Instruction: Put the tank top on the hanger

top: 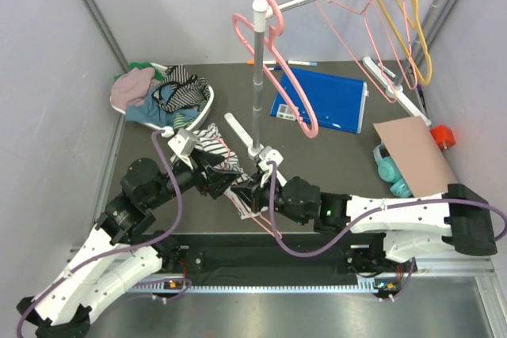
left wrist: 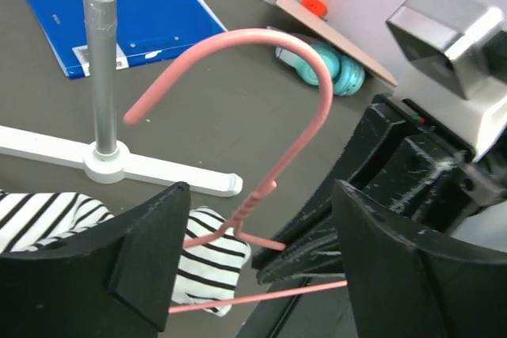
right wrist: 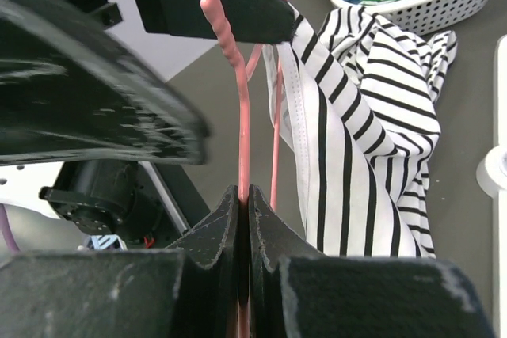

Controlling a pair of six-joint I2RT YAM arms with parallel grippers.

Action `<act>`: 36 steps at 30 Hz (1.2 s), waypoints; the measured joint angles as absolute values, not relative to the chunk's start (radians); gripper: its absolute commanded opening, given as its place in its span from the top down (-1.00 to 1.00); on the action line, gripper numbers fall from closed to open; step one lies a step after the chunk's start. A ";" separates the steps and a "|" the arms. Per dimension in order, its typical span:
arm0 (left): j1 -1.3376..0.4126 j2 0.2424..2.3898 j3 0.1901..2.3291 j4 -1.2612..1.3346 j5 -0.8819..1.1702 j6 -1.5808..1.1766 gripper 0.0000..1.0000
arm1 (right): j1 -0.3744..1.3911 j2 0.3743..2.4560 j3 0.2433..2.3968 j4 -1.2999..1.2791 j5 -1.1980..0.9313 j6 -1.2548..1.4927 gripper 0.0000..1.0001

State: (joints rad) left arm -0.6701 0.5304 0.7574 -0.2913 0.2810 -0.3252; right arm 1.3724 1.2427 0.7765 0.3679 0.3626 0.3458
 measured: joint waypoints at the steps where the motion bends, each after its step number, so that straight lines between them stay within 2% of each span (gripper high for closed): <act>1: -0.670 0.536 0.757 -0.291 0.281 -0.321 -0.41 | 1.372 1.248 0.780 0.370 0.360 0.349 1.00; 8: -0.670 0.582 0.761 -0.303 0.259 -0.268 0.34 | 1.372 1.262 0.782 0.397 0.346 0.368 1.00; 9: -0.670 0.585 0.761 -0.306 0.253 -0.260 0.57 | 1.372 1.266 0.782 0.400 0.347 0.369 1.00; 13: -0.665 0.585 0.761 -0.340 0.207 -0.204 1.00 | 1.373 1.282 0.789 0.419 0.353 0.378 0.99; 17: -0.664 0.586 0.761 -0.348 0.192 -0.185 1.00 | 1.372 1.287 0.791 0.419 0.367 0.386 0.72; 20: -0.667 0.592 0.761 -0.348 0.194 -0.172 1.00 | 1.372 1.287 0.791 0.418 0.380 0.395 0.19; 21: -0.669 0.593 0.761 -0.349 0.193 -0.164 1.00 | 1.372 1.285 0.791 0.415 0.382 0.398 -0.12; 24: -0.671 0.594 0.761 -0.352 0.189 -0.137 1.00 | 1.372 1.264 0.791 0.390 0.390 0.411 -0.46; 27: -0.670 0.594 0.757 -0.352 0.166 -0.117 1.00 | 1.372 1.195 0.770 0.359 0.398 0.424 -0.55; 36: -0.670 0.642 0.750 -0.352 0.043 -0.096 1.00 | 1.399 0.879 0.633 0.226 0.442 0.481 -0.50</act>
State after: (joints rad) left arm -0.6704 0.6418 0.7498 -0.3523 0.0425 -0.0963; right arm 1.3994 0.8787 0.6327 0.2260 0.4423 0.4812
